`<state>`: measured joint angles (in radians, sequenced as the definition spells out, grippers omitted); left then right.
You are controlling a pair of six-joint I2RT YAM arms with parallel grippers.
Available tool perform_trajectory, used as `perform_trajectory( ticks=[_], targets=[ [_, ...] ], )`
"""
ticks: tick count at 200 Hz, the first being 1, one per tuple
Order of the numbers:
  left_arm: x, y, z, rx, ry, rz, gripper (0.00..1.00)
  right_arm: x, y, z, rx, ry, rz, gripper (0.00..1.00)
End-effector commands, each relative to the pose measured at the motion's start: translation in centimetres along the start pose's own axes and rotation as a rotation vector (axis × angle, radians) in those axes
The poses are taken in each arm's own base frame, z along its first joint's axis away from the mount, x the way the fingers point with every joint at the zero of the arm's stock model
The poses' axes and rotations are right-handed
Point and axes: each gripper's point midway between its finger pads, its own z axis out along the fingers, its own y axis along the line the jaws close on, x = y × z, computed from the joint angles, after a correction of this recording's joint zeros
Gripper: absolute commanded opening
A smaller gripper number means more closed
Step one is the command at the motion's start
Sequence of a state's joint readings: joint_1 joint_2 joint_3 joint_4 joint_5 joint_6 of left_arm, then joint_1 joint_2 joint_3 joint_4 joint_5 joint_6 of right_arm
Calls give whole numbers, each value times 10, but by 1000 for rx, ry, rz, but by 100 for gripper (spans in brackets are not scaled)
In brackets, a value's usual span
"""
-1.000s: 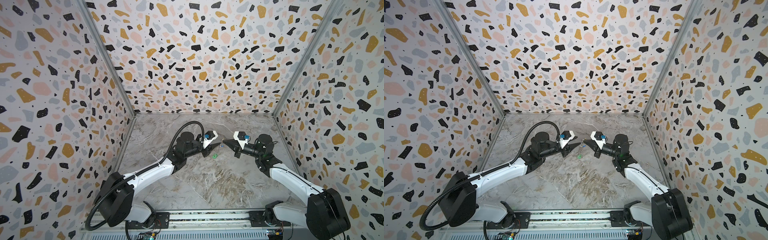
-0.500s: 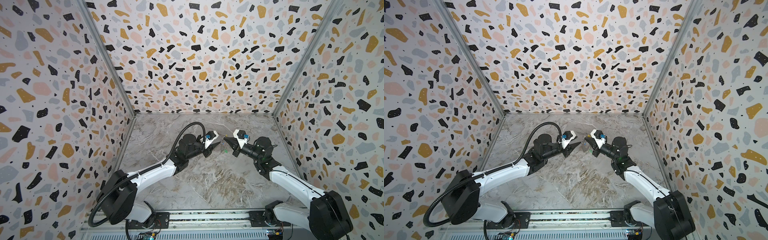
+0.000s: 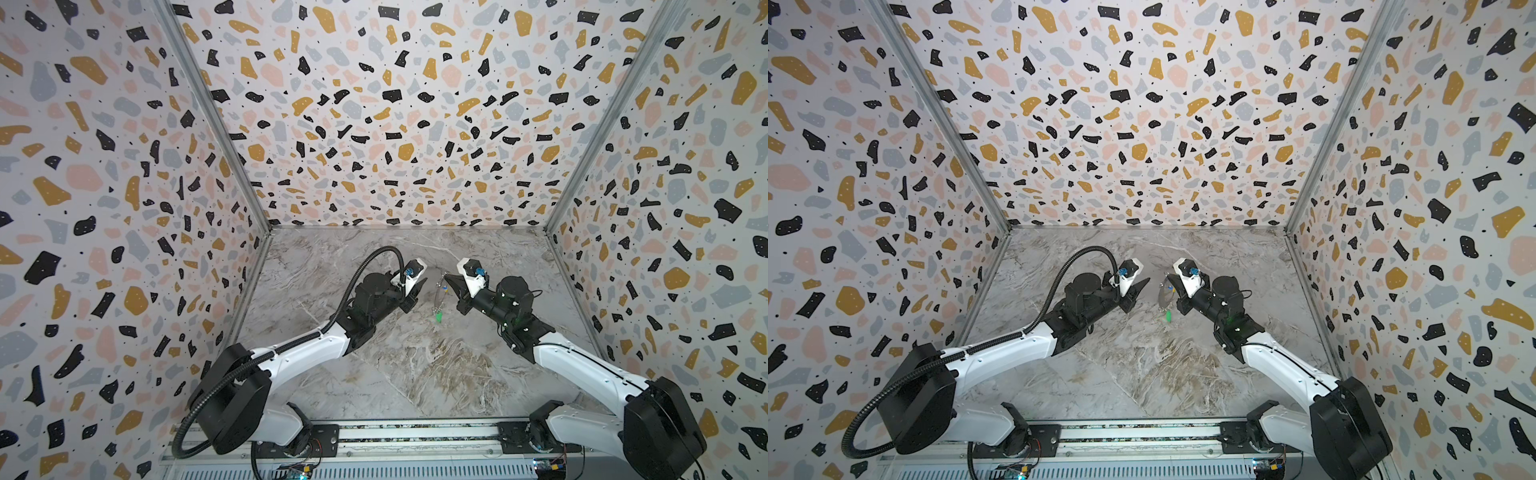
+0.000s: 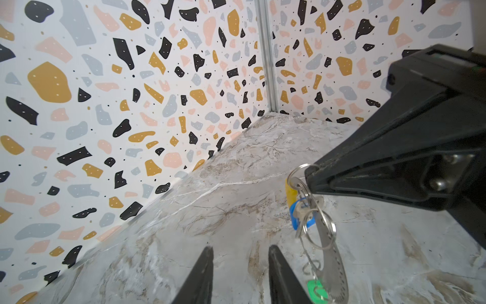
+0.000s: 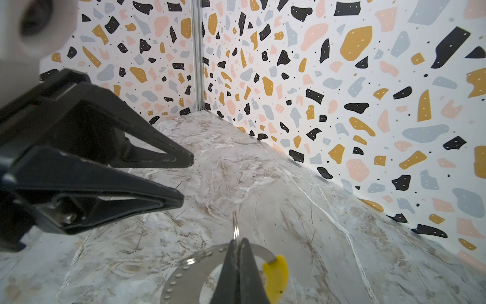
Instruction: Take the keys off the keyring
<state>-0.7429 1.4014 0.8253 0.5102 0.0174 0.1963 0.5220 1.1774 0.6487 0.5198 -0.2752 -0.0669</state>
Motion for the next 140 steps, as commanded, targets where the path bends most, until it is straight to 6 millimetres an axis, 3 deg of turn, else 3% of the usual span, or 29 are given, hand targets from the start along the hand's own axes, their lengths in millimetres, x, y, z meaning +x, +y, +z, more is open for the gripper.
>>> perform_trajectory(
  ticks=[1,49,97,140],
  targets=[
    [-18,6,-3,-34,-55,-9,36,-25,-5,2,24,-50,4,0],
    [-17,-10,-5,59,-68,14,36,-30,29,-10,-211,-145,-120,0],
    [-11,-8,-20,105,-85,-36,34,-37,36,-24,-406,-244,-142,0],
    [-18,-27,-27,218,-136,-52,37,-39,43,-29,-547,-281,-123,0]
  ],
)
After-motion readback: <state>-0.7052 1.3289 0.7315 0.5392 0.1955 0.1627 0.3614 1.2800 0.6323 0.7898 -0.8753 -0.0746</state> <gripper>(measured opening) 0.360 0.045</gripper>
